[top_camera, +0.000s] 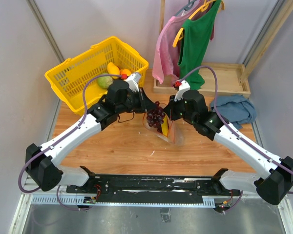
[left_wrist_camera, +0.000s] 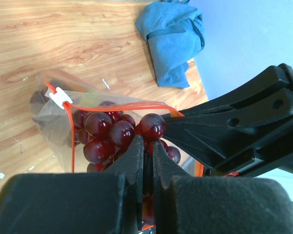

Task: Place the food in the zip-top bag and seal the zipper
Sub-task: Place the fake fruit in the zipper food storage bag, then pick up the fake vegetable from the bin.

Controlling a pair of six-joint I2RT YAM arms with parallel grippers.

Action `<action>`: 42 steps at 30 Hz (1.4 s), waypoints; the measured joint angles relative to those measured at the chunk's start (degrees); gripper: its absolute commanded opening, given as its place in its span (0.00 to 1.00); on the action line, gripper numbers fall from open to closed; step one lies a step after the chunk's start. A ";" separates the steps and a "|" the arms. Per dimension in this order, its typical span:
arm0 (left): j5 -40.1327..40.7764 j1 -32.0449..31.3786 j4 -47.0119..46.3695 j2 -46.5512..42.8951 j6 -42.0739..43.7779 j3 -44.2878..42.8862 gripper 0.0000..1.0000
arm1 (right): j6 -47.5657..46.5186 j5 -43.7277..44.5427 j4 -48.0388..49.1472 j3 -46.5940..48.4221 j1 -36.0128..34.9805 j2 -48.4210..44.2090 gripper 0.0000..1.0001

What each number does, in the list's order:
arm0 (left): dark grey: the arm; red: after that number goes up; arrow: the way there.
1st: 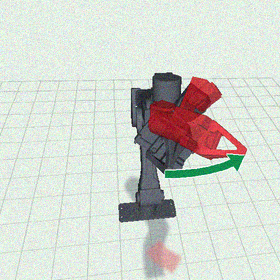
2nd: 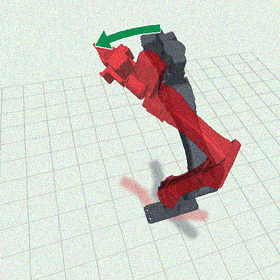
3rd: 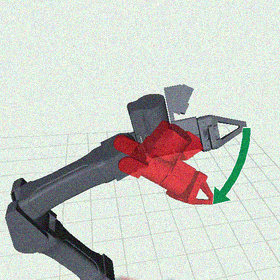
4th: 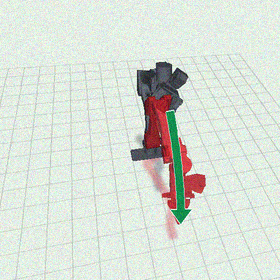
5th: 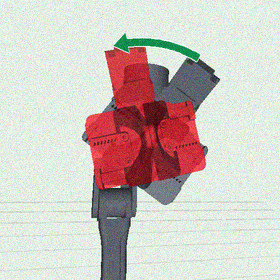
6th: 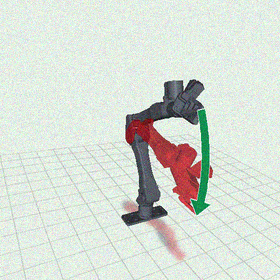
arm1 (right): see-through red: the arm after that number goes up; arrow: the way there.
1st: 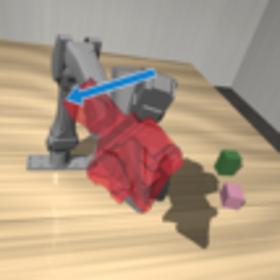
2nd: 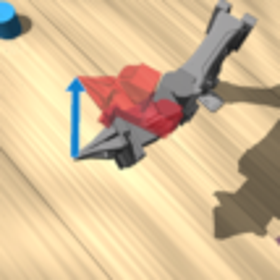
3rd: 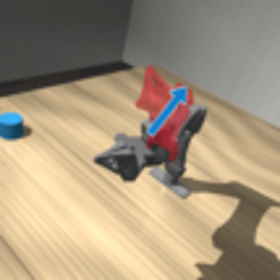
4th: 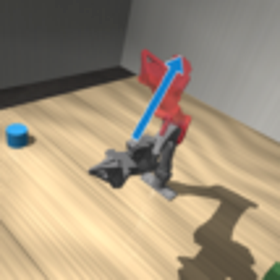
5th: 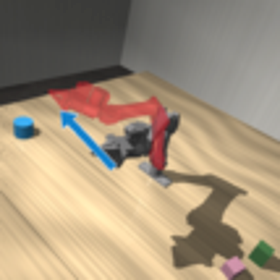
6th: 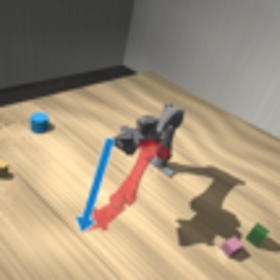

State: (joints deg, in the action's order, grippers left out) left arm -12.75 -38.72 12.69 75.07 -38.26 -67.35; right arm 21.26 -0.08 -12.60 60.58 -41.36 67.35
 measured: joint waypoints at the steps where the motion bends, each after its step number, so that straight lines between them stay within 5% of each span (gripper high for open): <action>1: -0.15 -0.04 -0.28 0.00 -0.20 0.46 0.04 | 0.00 0.00 0.09 -0.07 -0.02 0.00 0.01; 10: 0.07 -2.95 -0.39 0.20 -0.79 3.37 0.15 | 0.44 0.04 0.37 -0.13 -0.02 -0.02 0.01; 21: -1.55 -3.85 0.74 0.42 1.09 4.66 0.49 | 0.44 0.13 0.35 -0.13 -0.02 -0.07 0.01; 30: -4.00 -3.87 1.92 0.42 2.38 3.82 0.55 | 0.42 0.28 0.31 -0.13 -0.44 -0.07 0.01; 42: 5.66 -4.02 13.46 -7.13 2.97 3.06 0.55 | 0.44 0.31 0.31 -0.13 -0.44 -0.07 0.01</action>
State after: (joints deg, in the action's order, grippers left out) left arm -7.09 -42.74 26.15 67.94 -35.29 -64.29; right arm 21.69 0.23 -12.29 60.45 -41.80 67.29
